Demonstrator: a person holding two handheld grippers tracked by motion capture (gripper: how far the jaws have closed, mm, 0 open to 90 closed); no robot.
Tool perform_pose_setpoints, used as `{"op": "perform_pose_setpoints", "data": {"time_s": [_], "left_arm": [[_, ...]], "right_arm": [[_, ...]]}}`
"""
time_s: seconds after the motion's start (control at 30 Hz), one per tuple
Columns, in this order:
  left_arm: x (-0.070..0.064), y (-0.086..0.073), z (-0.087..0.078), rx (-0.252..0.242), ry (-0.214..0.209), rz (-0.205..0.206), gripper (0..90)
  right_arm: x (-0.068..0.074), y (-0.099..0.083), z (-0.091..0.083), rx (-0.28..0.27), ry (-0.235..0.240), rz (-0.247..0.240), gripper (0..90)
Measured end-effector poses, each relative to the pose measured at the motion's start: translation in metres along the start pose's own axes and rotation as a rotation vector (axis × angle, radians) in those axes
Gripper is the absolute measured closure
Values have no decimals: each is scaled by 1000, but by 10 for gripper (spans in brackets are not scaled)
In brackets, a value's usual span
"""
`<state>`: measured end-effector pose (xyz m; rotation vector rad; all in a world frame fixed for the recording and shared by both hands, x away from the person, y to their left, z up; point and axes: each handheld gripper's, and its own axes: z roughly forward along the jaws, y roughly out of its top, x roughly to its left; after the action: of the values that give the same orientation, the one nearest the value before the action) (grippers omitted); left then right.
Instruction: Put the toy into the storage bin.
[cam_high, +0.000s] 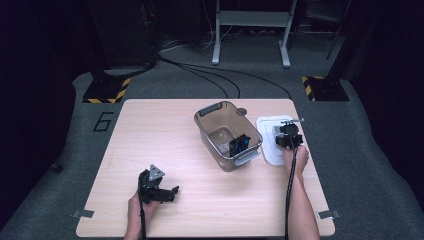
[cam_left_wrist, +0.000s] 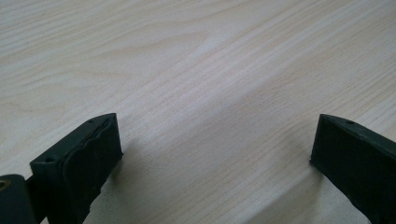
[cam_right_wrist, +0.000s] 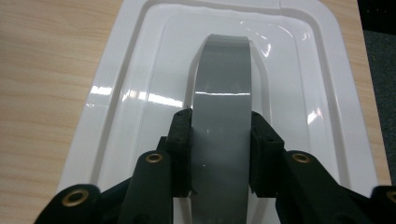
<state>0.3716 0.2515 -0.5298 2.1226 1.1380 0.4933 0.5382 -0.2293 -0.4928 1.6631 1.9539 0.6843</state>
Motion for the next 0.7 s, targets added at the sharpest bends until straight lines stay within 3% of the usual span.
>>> {"op": "perform_pose_setpoints", "data": {"time_s": [0.3,0.7], "left_arm": [[0,0,0,-7,3,-1,17],[0,0,0,0,-2,-2,18]], "right_arm": [[-2,1,-12,-4,13,-18,669],[-7,7,-41,-22,19,-69,669]]}}
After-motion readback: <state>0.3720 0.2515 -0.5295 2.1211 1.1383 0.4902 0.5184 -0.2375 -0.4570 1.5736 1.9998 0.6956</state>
